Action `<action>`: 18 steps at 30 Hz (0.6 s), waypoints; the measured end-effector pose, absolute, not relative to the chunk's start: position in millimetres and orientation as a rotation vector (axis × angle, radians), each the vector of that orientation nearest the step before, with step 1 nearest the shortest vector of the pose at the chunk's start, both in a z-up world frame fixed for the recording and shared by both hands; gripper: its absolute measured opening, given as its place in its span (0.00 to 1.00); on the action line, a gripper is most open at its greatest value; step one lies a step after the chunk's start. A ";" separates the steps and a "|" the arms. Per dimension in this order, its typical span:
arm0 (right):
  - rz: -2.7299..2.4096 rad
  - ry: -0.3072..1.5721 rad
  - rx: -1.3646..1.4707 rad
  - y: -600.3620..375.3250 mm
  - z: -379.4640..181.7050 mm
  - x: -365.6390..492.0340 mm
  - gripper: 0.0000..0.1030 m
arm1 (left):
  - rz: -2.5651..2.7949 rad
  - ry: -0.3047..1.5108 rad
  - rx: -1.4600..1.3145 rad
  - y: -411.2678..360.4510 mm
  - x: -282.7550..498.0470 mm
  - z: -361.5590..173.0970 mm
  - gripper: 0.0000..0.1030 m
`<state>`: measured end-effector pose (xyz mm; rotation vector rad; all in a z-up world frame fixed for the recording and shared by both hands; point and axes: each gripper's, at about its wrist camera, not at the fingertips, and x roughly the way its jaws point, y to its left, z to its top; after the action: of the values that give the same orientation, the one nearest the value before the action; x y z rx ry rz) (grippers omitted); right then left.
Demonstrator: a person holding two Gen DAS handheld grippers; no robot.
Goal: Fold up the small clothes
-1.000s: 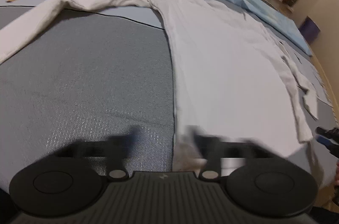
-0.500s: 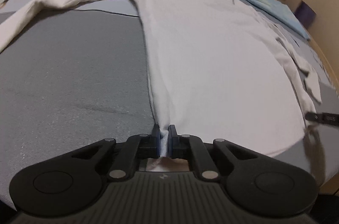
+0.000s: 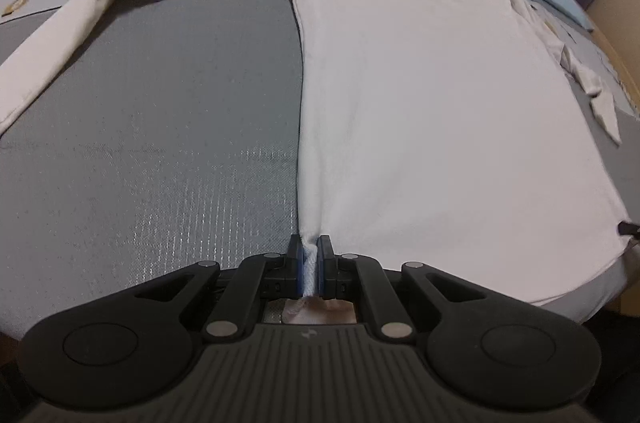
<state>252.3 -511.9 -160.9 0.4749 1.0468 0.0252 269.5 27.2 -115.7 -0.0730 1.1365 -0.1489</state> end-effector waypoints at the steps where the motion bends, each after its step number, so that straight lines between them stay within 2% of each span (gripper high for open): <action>1: 0.033 1.045 0.458 -510.3 -160.4 251.8 0.08 | -0.148 1.132 -0.063 24.2 270.1 -115.3 0.07; 2: 0.041 1.048 0.448 -509.1 -160.7 252.4 0.08 | -0.146 1.128 -0.060 23.4 270.6 -113.6 0.08; 4: 0.051 1.052 0.453 -510.7 -159.5 254.6 0.13 | -0.131 1.123 -0.043 22.5 271.4 -113.5 0.26; 5: 0.037 1.048 0.469 -514.5 -158.2 255.0 0.17 | -0.117 1.117 -0.029 22.6 270.0 -111.6 0.49; 6: -0.015 1.023 0.477 -521.5 -154.1 252.3 0.37 | -0.109 1.100 -0.018 23.1 268.3 -108.2 0.71; 7: -0.087 0.967 0.478 -529.7 -146.9 248.7 0.56 | -0.103 1.069 -0.012 26.6 263.0 -102.6 0.78; 8: -0.145 0.891 0.484 -536.5 -139.2 245.1 0.61 | -0.085 1.028 -0.005 27.0 262.9 -96.4 0.84; 10: -0.236 0.726 0.512 -551.9 -123.9 246.4 0.65 | -0.083 0.979 -0.011 27.6 266.8 -87.2 0.85; 12: -0.322 0.669 0.559 -566.3 -119.4 264.6 0.65 | -0.094 0.948 -0.051 28.4 274.0 -82.4 0.85; 18: -0.380 0.703 0.349 -568.4 -143.8 355.2 0.68 | -0.071 0.915 -0.113 22.0 299.8 -89.7 0.85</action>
<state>355.2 -568.4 -143.8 0.3488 0.7030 -0.3801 299.8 22.0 -89.7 -0.1129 0.9154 -0.0710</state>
